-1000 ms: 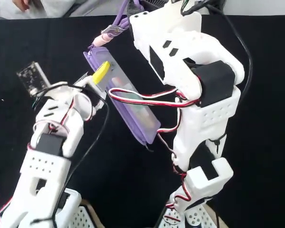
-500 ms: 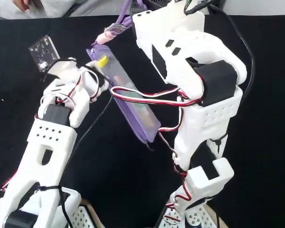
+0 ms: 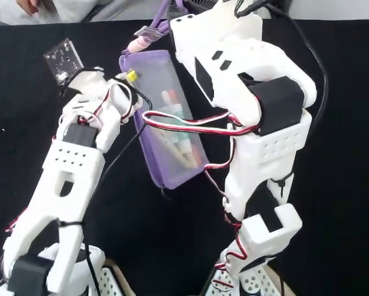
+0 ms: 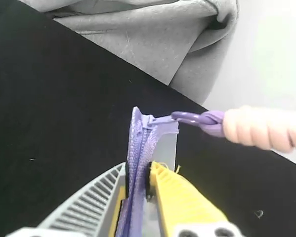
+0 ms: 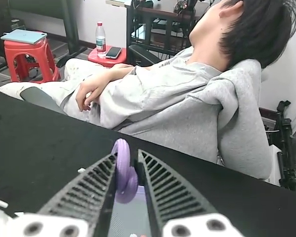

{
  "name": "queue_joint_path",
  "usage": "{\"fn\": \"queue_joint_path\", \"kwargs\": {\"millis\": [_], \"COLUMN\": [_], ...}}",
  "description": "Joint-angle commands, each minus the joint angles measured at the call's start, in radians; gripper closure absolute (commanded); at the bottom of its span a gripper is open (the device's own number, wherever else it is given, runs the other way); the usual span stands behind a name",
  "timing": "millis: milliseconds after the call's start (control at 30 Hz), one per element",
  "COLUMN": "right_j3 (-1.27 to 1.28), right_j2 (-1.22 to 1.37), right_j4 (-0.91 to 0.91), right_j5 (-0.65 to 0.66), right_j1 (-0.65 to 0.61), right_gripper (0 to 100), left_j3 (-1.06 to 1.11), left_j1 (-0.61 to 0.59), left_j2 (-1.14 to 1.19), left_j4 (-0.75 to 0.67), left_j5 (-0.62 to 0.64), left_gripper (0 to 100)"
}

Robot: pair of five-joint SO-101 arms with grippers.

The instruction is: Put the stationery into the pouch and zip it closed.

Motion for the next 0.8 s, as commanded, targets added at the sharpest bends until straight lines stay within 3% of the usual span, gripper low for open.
{"fn": "queue_joint_path", "kwargs": {"millis": [0, 433, 533, 633, 767], "right_j3": [-0.056, -0.056, -0.056, -0.056, -0.056], "right_j2": [-0.019, -0.019, -0.019, -0.019, -0.019], "right_j4": [0.000, -0.002, -0.002, -0.002, -0.002], "right_j5": [-0.003, -0.003, -0.003, -0.003, -0.003], "right_j1": [0.037, 0.040, 0.040, 0.040, 0.041], "right_gripper": [98.8, 98.8, 98.8, 98.8, 98.8], "left_j3": [-0.039, -0.079, -0.081, -0.073, -0.070], "left_j1": [-0.001, 0.002, 0.027, 0.042, 0.042], "left_j2": [0.021, 0.021, 0.028, 0.032, 0.029], "left_j4": [0.005, 0.063, 0.058, 0.017, 0.006], "left_j5": [0.005, 0.041, 0.035, -0.054, -0.094], "left_gripper": [86, 82, 89, 97, 97]}}
